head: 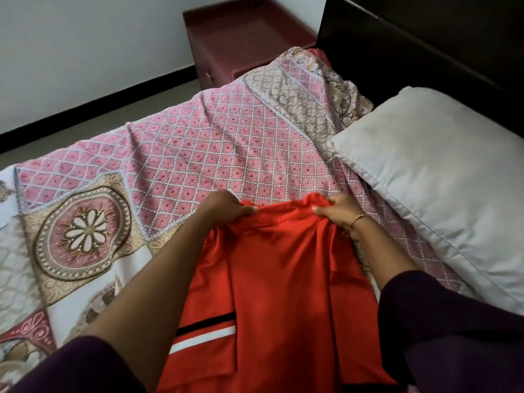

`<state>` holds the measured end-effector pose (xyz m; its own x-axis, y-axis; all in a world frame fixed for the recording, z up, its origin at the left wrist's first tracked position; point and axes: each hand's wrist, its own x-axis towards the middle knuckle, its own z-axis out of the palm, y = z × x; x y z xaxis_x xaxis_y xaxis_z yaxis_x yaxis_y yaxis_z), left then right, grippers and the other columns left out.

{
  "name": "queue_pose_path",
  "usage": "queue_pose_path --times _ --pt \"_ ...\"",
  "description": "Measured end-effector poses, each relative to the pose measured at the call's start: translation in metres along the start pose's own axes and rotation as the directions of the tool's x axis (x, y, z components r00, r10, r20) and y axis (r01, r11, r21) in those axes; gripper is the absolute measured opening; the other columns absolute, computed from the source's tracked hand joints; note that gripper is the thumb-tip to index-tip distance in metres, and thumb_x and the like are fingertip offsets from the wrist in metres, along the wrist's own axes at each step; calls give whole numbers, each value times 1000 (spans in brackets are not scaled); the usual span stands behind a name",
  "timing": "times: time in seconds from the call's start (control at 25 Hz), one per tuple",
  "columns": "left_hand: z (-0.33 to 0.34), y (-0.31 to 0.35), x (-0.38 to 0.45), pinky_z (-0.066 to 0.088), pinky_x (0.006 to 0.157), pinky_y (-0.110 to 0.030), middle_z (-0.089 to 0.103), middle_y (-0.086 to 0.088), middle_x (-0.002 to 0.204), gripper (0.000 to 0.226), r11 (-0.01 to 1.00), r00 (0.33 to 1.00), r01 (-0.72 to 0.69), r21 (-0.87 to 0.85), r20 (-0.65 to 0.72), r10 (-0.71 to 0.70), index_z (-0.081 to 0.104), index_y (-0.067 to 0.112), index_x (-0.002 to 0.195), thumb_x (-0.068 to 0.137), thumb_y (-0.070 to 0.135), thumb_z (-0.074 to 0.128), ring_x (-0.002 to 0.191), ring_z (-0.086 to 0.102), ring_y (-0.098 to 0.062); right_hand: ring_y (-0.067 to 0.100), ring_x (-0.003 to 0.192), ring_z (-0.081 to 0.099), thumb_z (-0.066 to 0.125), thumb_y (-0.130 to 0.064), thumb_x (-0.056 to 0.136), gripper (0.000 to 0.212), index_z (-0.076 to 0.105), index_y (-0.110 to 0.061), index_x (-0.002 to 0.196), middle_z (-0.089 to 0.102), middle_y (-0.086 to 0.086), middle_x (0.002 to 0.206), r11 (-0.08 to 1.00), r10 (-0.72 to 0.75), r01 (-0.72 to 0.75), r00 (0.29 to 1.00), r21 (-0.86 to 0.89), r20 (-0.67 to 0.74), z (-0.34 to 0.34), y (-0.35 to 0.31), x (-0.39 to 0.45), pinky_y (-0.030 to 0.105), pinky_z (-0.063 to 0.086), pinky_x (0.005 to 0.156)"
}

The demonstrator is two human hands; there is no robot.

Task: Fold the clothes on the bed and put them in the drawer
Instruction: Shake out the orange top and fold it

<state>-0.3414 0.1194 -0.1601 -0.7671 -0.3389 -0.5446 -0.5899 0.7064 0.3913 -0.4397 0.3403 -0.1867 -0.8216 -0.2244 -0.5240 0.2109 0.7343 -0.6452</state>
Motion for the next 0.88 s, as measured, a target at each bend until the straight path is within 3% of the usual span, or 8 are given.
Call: queue_pose_path --times 0.08,0.16,0.4,0.52,0.6,0.68,0.76,0.88 --pt "-8 6 3 33 56 -22 48 -6 62 52 983 992 -63 -170 100 81 66 2 80 88 52 54 69 48 -19 18 86 61 66 -11 85 11 64 -9 96 65 5 93 967 -146 158 986 198 -75 0 -2 7 25 49 82" --pt "-14 9 7 34 54 -21 58 -11 68 40 985 978 -163 -58 120 169 67 5 78 85 44 63 72 54 -23 25 100 62 64 -9 86 19 63 -12 104 66 9 104 936 -243 279 953 216 -178 -2 -1 10 39 46 97" --pt "8 9 33 39 78 -34 60 -16 118 32 988 914 -89 126 -384 131 57 14 121 96 33 49 110 54 -33 30 105 58 64 -8 86 29 60 1 113 63 20 113 960 -261 280 881 -11 -394 11 5 22 27 39 86" --pt "33 8 33 29 98 -44 47 -16 128 37 992 801 51 112 -599 26 50 13 126 93 28 52 124 39 -33 29 101 59 65 -15 86 32 57 0 113 64 17 109 966 -250 251 867 -56 -431 18 5 27 29 38 80" --pt "56 18 21 33 95 -47 52 -18 120 35 987 682 -51 149 -717 144 58 9 115 88 30 52 116 45 -38 30 99 59 64 -20 86 34 55 -1 113 64 18 107 971 -238 217 891 -98 -387 24 12 28 31 38 77" --pt "84 35 2 44 75 -40 60 -20 96 30 918 579 -316 238 -718 385 63 5 92 83 29 47 90 58 -39 31 100 58 61 -24 89 36 54 -1 115 64 18 109 976 -218 203 910 -81 -352 25 14 25 31 38 76" --pt "109 52 -26 39 60 -38 61 -18 75 31 839 614 -522 154 -615 495 60 7 75 86 32 45 69 61 -36 30 106 57 52 -25 95 32 54 -3 119 62 17 115 978 -154 194 920 78 -360 21 12 14 30 39 80" --pt "135 73 -66 41 57 -37 67 -18 78 47 914 877 -401 -67 -317 361 62 8 76 89 51 47 78 63 -38 32 107 56 39 -19 98 31 56 1 116 61 22 116 960 -54 176 881 220 -470 15 25 -5 30 36 83"
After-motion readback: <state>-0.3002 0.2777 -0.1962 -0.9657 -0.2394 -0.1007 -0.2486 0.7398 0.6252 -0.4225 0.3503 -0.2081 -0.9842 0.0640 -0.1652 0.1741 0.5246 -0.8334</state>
